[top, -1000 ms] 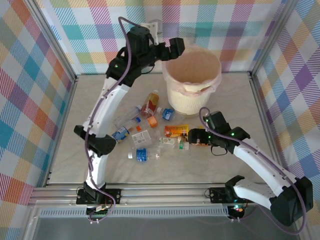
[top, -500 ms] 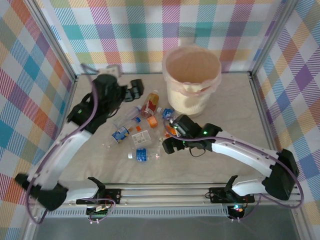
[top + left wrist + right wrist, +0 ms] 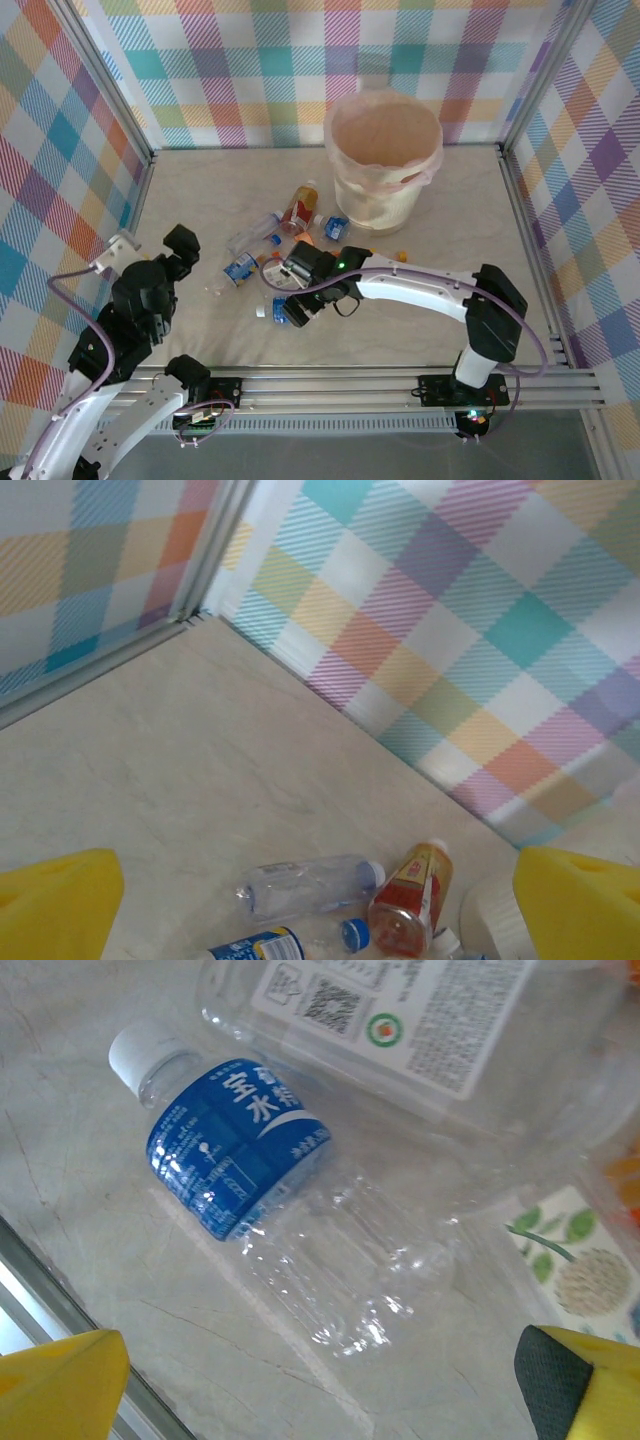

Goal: Put the plastic bottles in the bin

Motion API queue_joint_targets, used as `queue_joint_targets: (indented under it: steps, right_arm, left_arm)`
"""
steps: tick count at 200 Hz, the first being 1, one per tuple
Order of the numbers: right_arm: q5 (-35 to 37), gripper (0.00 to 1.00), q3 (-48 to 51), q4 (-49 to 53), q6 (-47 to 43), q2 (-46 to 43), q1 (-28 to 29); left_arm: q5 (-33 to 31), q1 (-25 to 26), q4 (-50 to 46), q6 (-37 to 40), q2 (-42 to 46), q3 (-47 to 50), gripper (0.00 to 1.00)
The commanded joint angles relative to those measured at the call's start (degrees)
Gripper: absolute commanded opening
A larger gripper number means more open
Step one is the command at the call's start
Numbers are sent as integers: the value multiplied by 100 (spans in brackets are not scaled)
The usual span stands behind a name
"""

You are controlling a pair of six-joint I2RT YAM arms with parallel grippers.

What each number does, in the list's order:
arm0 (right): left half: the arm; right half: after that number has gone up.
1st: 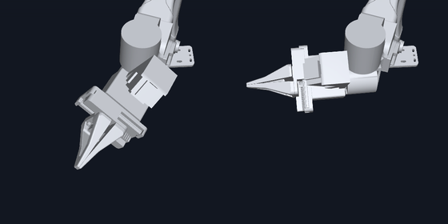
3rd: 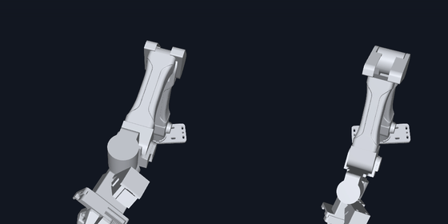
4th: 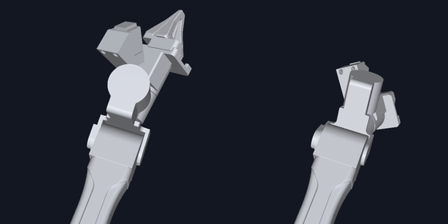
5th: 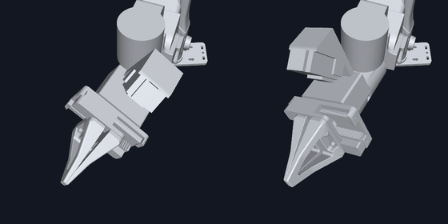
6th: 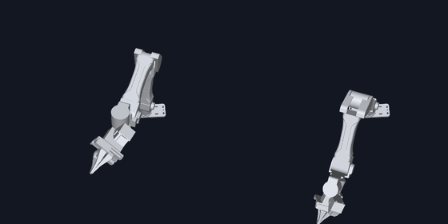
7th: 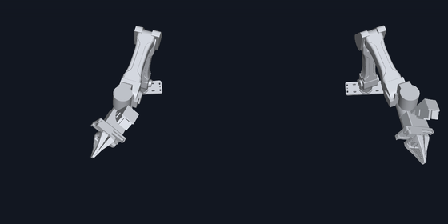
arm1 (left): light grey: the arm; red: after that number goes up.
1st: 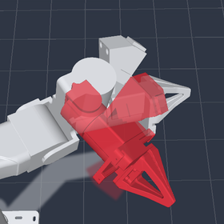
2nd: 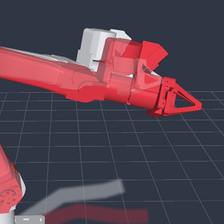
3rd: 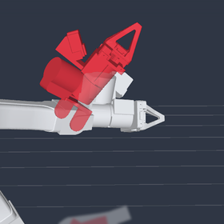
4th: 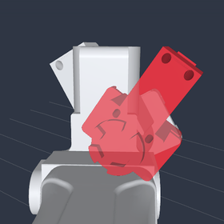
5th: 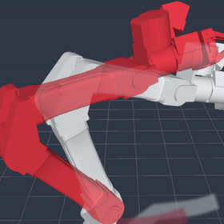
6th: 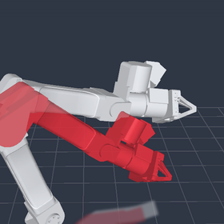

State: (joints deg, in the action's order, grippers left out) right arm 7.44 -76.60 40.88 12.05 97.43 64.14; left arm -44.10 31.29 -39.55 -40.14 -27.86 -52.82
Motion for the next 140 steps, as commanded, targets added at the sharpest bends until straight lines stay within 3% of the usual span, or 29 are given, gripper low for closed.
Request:
queue_joint_targets:
  steps: [1,140]
  right_arm:
    - [-61,100,-343,269,-345,289,87]
    - [424,100,-1235,507,-1080,1610,349]
  left_arm:
    - [-367,-61,-215,-350,148,223,100]
    - [-412,-61,-398,-411,-1,315,100]
